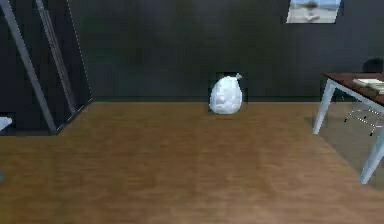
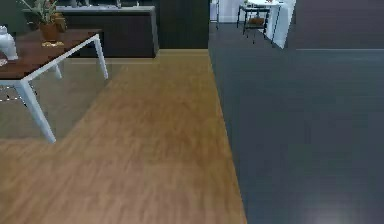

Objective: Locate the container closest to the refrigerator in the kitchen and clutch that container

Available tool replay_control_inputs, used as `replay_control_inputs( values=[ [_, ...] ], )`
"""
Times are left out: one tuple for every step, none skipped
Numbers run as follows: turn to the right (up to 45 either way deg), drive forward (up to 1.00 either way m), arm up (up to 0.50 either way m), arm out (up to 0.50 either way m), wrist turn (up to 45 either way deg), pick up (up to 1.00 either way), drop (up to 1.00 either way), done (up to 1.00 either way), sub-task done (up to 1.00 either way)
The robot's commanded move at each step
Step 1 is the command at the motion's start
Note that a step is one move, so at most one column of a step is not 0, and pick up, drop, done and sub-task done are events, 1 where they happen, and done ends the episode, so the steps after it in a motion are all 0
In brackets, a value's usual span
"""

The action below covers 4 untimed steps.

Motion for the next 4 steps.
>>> replay_control_inputs(
  values=[
    [45.0,0.0,0.0,0.0,0.0,0.0,0.0,0.0,0.0],
    [21.0,0.0,0.0,0.0,0.0,0.0,0.0,0.0,0.0],
    [0.0,1.0,0.0,0.0,0.0,0.0,0.0,0.0,0.0],
    [0.0,0.8,0.0,0.0,0.0,0.0,0.0,0.0,0.0]
  ],
)
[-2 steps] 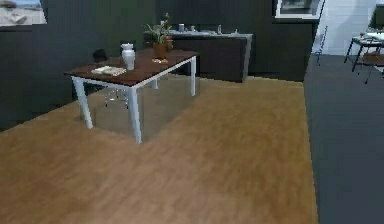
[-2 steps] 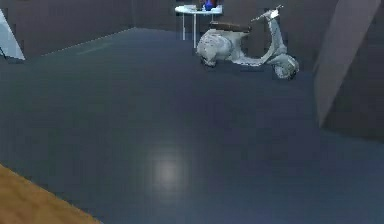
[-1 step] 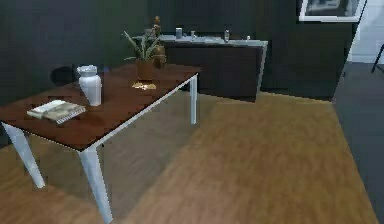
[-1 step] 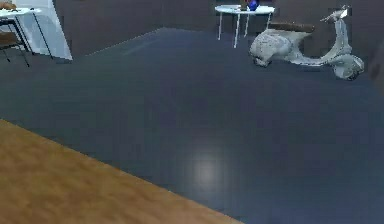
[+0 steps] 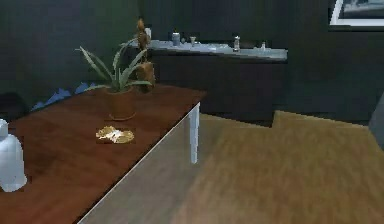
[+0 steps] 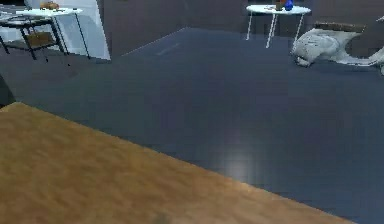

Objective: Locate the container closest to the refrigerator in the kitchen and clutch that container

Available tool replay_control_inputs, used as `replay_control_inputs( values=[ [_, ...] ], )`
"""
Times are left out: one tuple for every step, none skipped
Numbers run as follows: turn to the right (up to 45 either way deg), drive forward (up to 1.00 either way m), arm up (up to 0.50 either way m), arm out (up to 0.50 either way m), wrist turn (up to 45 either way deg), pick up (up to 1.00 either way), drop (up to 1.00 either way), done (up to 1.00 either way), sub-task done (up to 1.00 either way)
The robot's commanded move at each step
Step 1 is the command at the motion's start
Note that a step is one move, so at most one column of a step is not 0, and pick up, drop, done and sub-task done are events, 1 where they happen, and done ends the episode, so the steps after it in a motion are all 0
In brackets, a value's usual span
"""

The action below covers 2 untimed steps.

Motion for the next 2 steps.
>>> replay_control_inputs(
  values=[
    [21.0,0.0,0.0,0.0,0.0,0.0,0.0,0.0,0.0],
    [0.0,1.0,0.0,0.0,0.0,0.0,0.0,0.0,0.0]
  ],
)
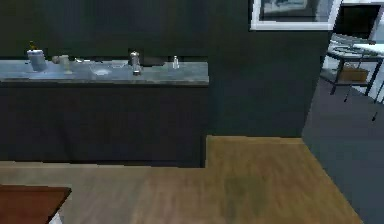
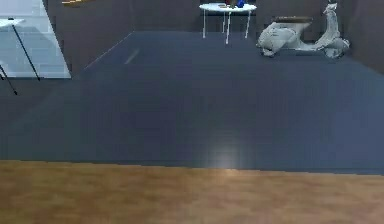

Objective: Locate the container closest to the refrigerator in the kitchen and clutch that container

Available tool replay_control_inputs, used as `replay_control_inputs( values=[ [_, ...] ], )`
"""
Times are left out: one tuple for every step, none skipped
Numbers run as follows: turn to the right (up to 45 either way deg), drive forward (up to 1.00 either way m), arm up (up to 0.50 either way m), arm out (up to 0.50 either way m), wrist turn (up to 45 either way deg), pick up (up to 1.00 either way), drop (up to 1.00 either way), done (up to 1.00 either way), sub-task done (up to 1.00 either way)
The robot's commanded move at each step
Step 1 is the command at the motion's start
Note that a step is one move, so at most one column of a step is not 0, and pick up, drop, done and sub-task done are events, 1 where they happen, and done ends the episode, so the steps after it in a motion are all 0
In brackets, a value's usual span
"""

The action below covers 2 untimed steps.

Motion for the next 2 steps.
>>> replay_control_inputs(
  values=[
    [0.0,1.0,0.0,0.0,0.0,0.0,0.0,0.0,0.0],
    [45.0,0.0,0.0,0.0,0.0,0.0,0.0,0.0,0.0]
  ],
)
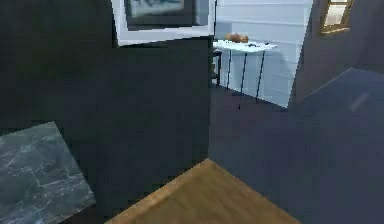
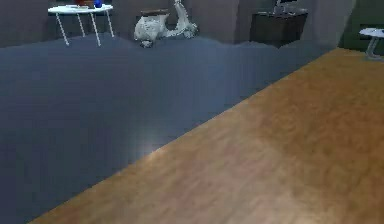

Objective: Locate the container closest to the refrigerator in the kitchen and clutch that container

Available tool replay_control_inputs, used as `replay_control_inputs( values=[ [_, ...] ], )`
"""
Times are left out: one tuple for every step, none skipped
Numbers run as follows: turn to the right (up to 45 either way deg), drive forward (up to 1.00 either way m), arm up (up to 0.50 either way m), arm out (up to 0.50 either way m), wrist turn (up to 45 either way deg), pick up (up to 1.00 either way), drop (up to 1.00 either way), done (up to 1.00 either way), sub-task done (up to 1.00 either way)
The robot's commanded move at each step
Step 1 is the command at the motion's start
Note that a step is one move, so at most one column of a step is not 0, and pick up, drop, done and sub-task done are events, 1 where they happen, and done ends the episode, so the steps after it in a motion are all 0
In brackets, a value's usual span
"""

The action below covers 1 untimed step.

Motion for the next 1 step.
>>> replay_control_inputs(
  values=[
    [45.0,0.0,0.0,0.0,0.0,0.0,0.0,0.0,0.0]
  ],
)
